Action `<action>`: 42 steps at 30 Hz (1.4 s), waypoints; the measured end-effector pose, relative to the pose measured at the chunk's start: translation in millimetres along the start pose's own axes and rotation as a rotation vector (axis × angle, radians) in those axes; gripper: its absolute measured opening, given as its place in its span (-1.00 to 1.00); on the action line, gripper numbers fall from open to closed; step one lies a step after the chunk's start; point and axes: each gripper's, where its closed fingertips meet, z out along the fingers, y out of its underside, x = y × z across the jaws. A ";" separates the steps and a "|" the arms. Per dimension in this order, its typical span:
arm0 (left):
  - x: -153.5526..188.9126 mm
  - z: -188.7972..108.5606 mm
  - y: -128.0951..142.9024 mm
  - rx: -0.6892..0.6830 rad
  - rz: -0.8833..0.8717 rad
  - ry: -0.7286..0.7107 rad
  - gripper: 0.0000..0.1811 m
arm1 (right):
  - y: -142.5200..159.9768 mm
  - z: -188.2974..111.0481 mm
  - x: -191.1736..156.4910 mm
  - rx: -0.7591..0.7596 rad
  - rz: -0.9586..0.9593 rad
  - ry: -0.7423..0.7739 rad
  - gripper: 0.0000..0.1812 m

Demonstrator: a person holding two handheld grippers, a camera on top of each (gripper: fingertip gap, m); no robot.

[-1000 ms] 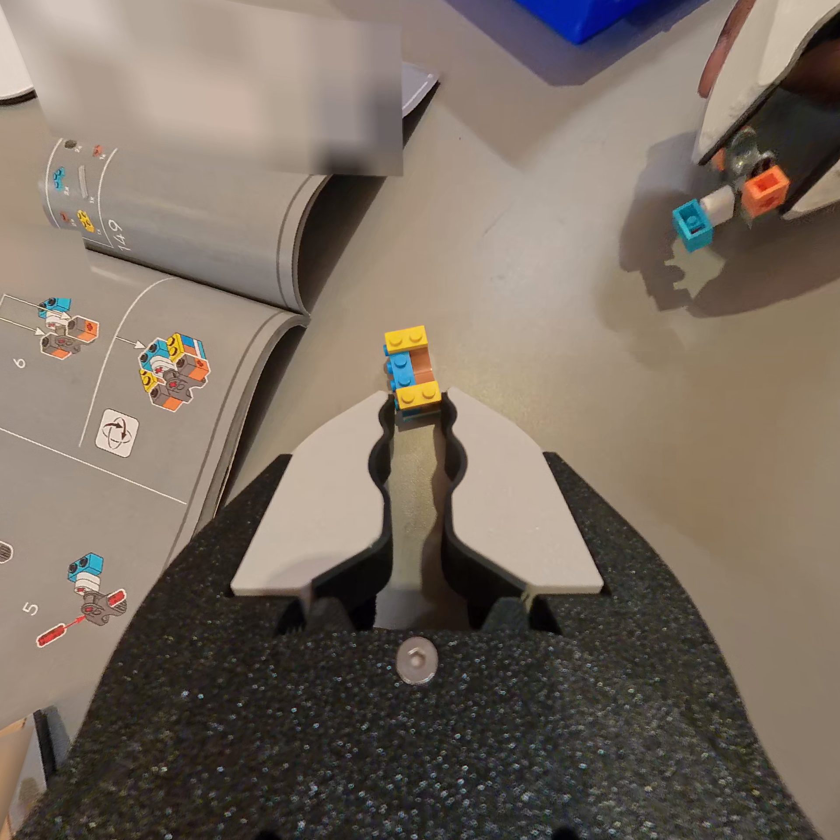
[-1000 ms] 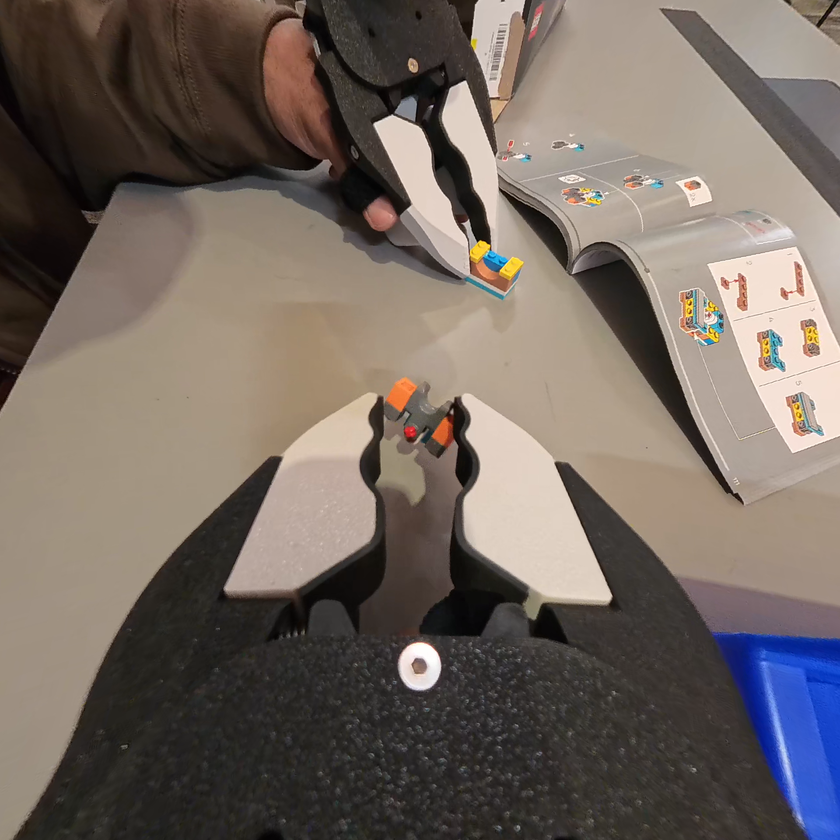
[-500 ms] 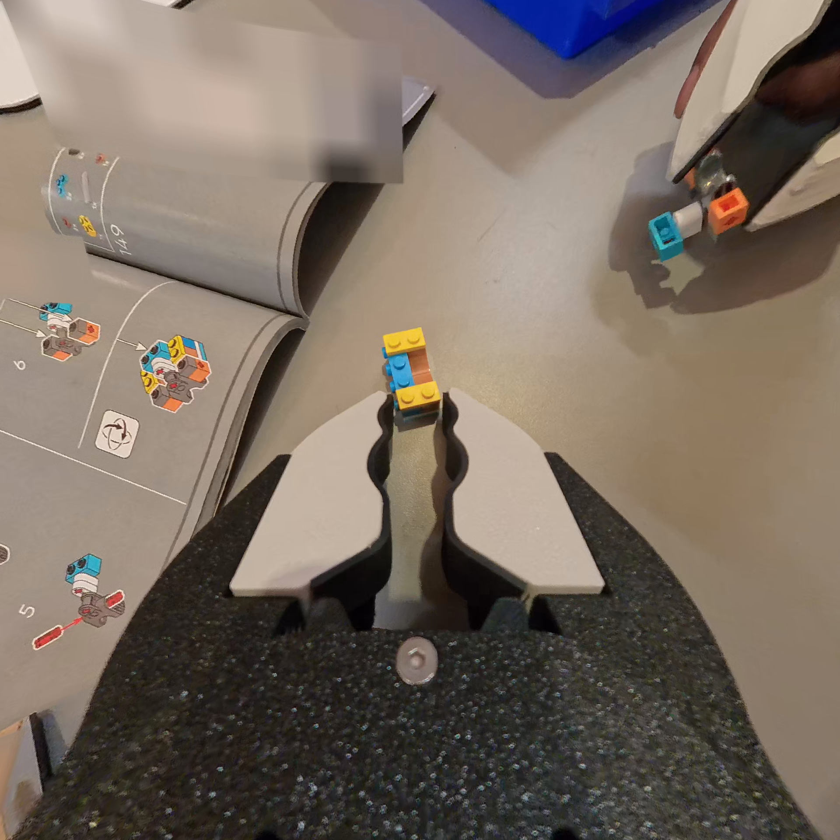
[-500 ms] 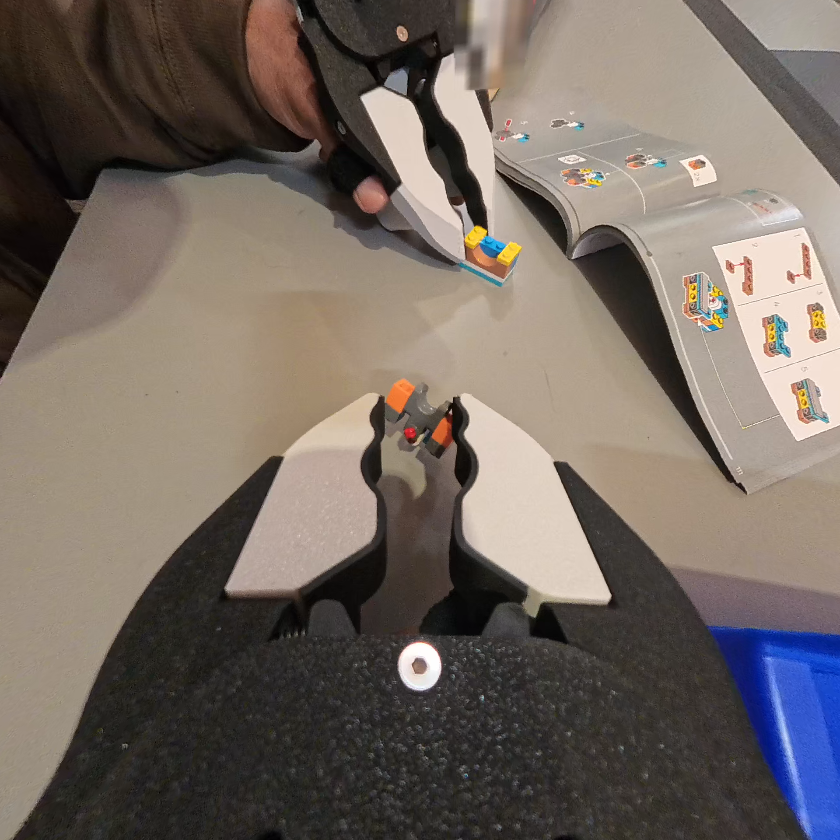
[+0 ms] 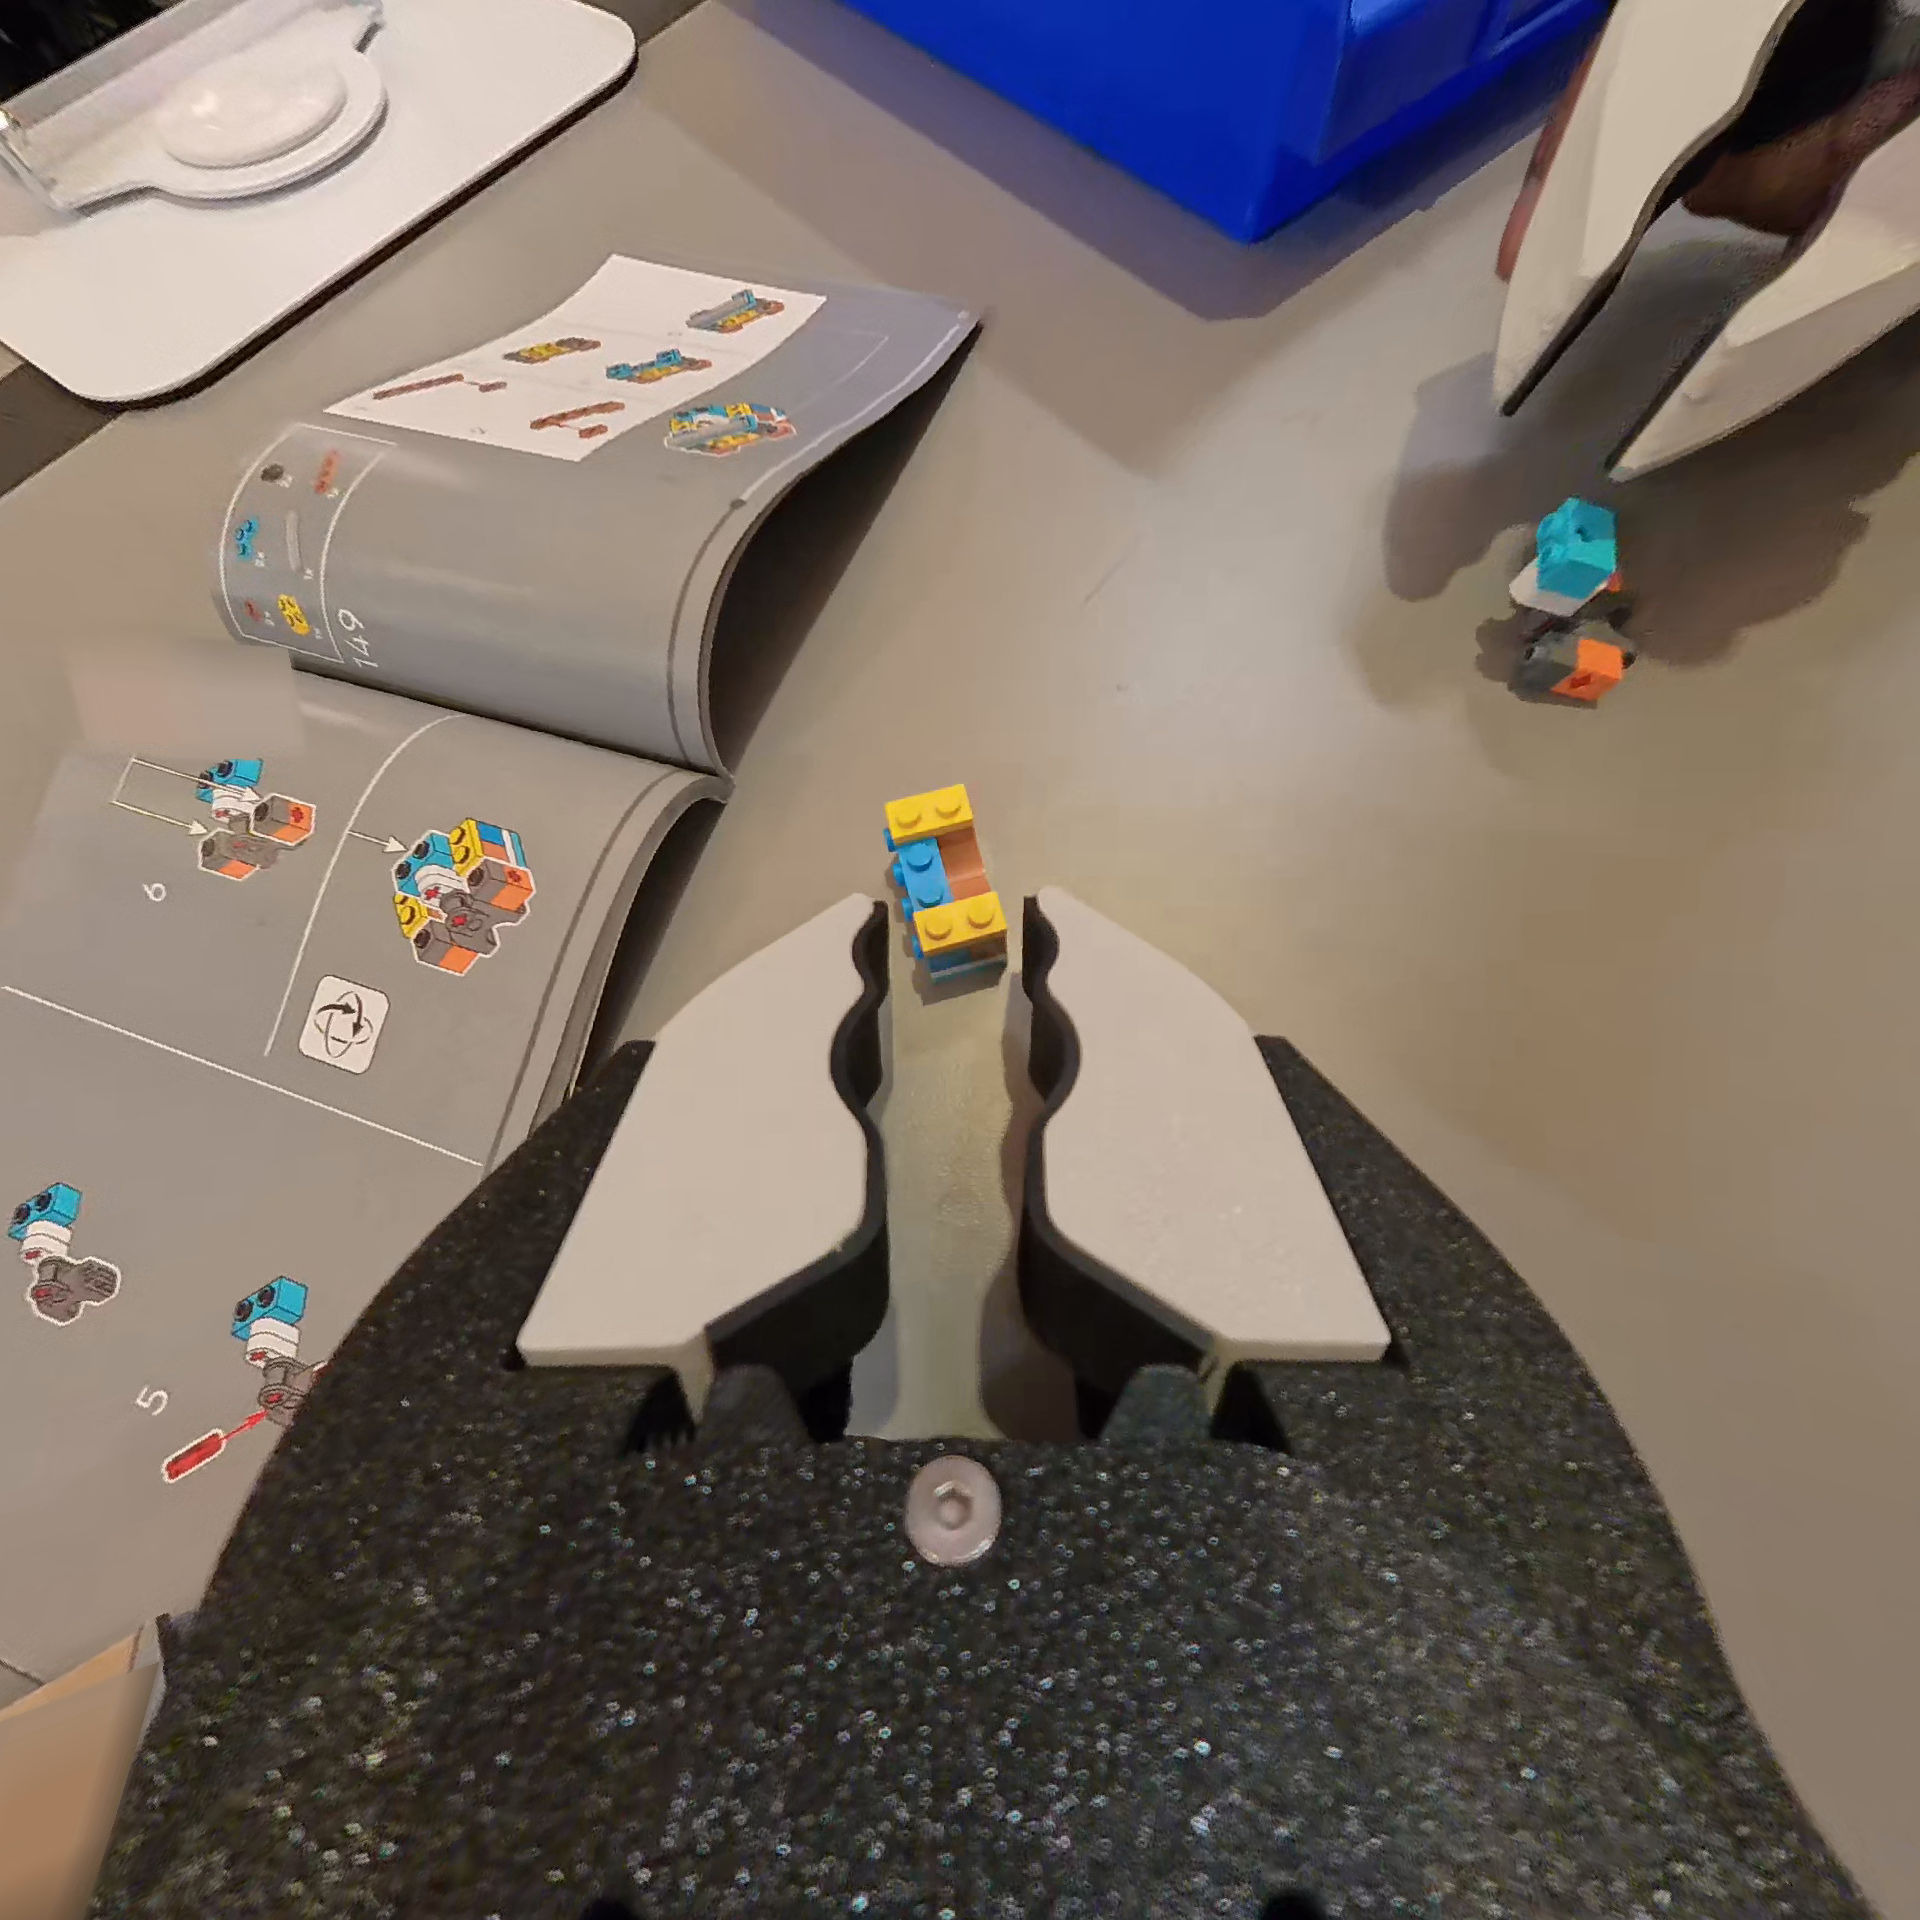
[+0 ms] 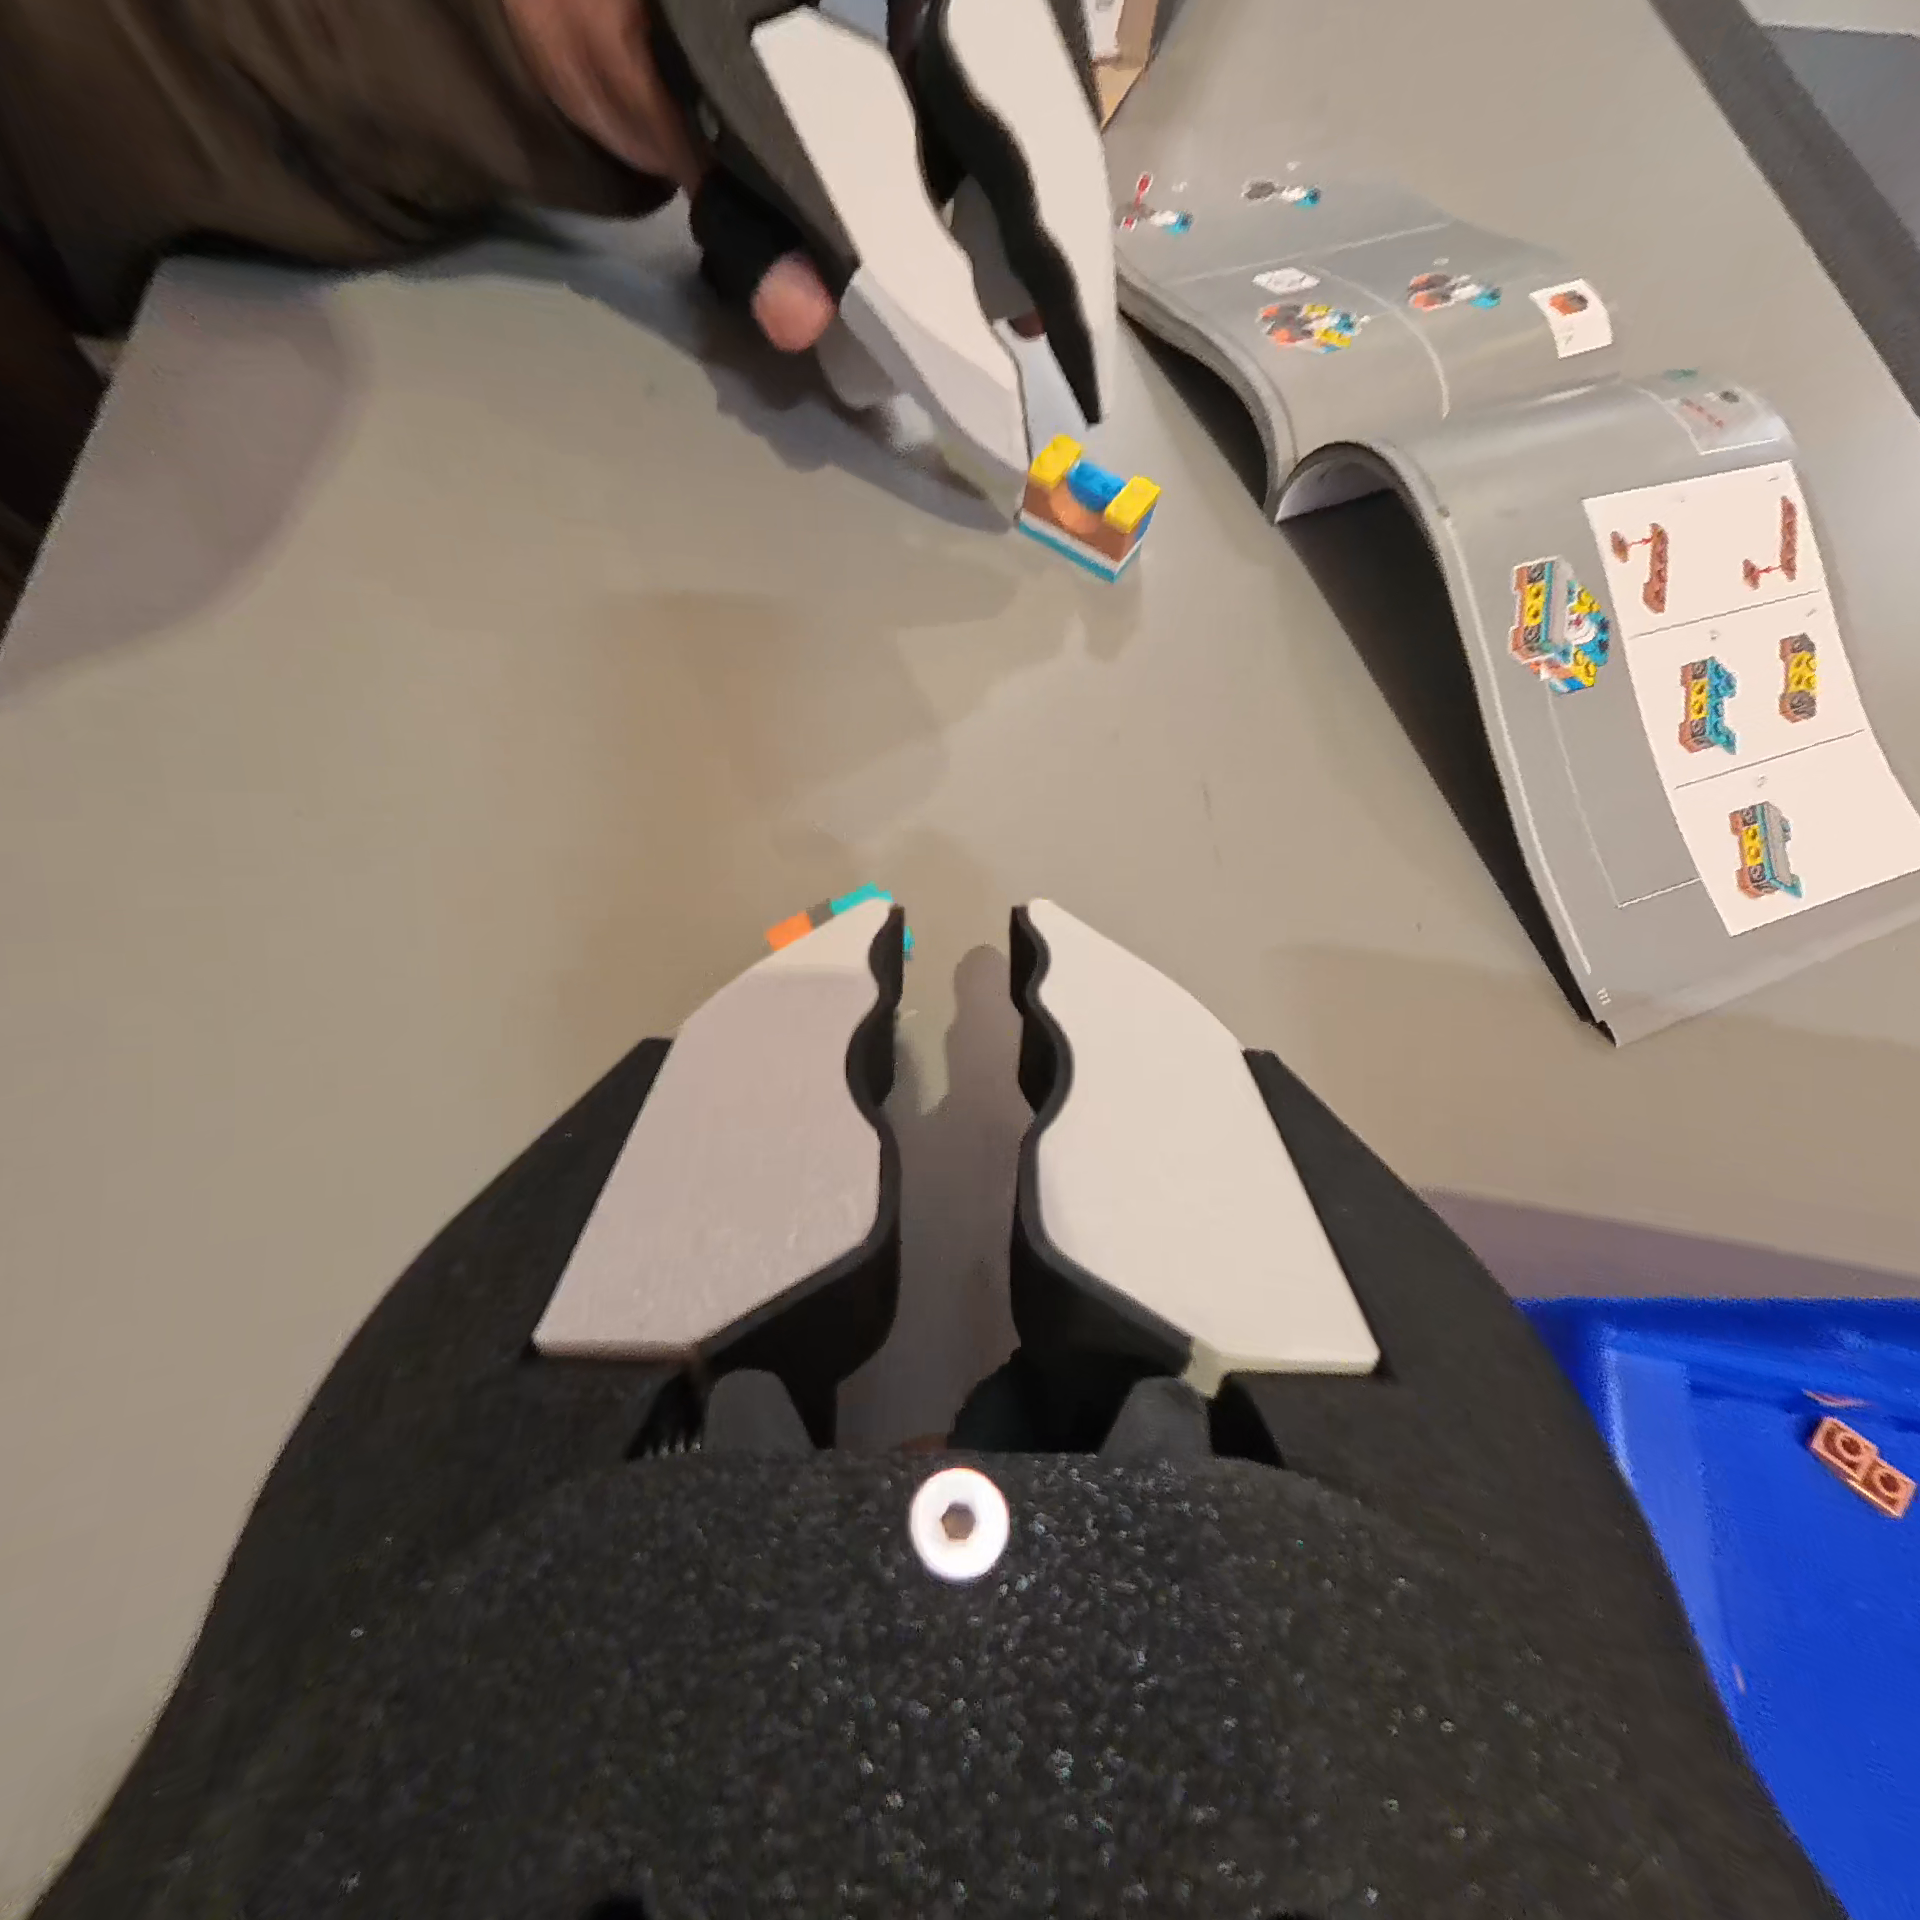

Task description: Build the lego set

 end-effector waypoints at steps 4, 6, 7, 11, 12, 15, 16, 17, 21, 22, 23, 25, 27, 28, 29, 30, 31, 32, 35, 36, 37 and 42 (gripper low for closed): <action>-0.3 -0.9 -0.5 0.003 0.002 -0.003 -0.73 | 9.7 -2.7 -6.7 -0.073 -0.032 -0.012 -0.75; -0.7 -1.3 -0.5 0.004 0.001 -0.004 -0.73 | 9.9 -2.8 -11.5 -0.077 -0.050 -0.025 -0.74; -1.0 -1.1 0.1 0.001 -0.001 -0.004 -0.73 | 10.5 -2.1 -12.8 -0.081 -0.058 -0.027 -0.74; -2.8 -0.1 3.7 -0.015 -0.017 -0.005 -0.72 | 14.9 1.6 -11.8 -0.099 -0.094 -0.012 -0.71; -2.7 0.5 4.6 -0.020 -0.019 -0.002 -0.71 | 14.8 2.6 -11.3 -0.098 -0.095 -0.010 -0.71; -0.5 3.3 6.5 -0.035 -0.009 0.002 -0.69 | 13.0 5.9 -13.4 -0.083 -0.105 -0.018 -0.71; 0.0 4.5 6.8 -0.039 -0.005 0.001 -0.69 | 12.8 7.4 -14.7 -0.083 -0.108 -0.023 -0.72; 0.5 5.7 7.3 -0.045 -0.002 0.000 -0.69 | 12.8 8.8 -15.8 -0.086 -0.112 -0.026 -0.73; -1.2 9.2 9.9 -0.071 0.004 -0.020 -0.69 | 11.8 12.4 -15.9 -0.090 -0.125 -0.010 -0.80; -1.7 9.6 10.1 -0.073 0.004 -0.024 -0.69 | 10.7 12.5 -15.5 -0.086 -0.124 -0.006 -0.81; -2.1 9.7 10.1 -0.075 0.004 -0.028 -0.70 | 9.2 12.3 -14.6 -0.081 -0.123 0.002 -0.84; -1.6 10.2 10.7 -0.080 0.007 -0.028 -0.72 | 6.1 11.9 -10.6 -0.071 -0.115 0.028 -0.87; -0.8 10.1 10.5 -0.080 0.014 -0.029 -0.77 | 4.2 12.0 -5.3 -0.069 -0.106 0.061 -0.87; 0.2 10.3 9.9 -0.076 0.014 -0.026 -0.78 | 3.4 12.3 -3.2 -0.069 -0.103 0.077 -0.87; 2.1 10.4 9.1 -0.073 0.012 -0.019 -0.78 | 2.8 12.9 -1.3 -0.070 -0.101 0.091 -0.87; 4.4 10.6 8.4 -0.070 0.011 -0.010 -0.78 | 2.4 13.5 0.3 -0.072 -0.098 0.104 -0.87; 6.4 10.9 8.1 -0.071 0.013 -0.005 -0.78 | 2.2 14.2 1.8 -0.075 -0.097 0.117 -0.87; 8.4 11.1 8.3 -0.073 0.019 -0.001 -0.78 | 2.2 14.8 3.2 -0.079 -0.098 0.130 -0.87; 13.6 11.3 7.9 -0.075 0.015 0.012 -0.78 | 1.7 16.4 6.4 -0.087 -0.098 0.160 -0.87; 15.4 11.2 7.6 -0.074 0.011 0.019 -0.78 | 1.2 16.7 7.3 -0.087 -0.094 0.169 -0.87; 16.8 11.3 7.2 -0.073 0.009 0.023 -0.78 | 0.7 17.1 8.5 -0.086 -0.088 0.178 -0.87; 24.8 12.4 5.0 -0.069 -0.002 0.046 -0.78 | -0.5 19.4 14.6 -0.080 -0.050 0.212 -0.87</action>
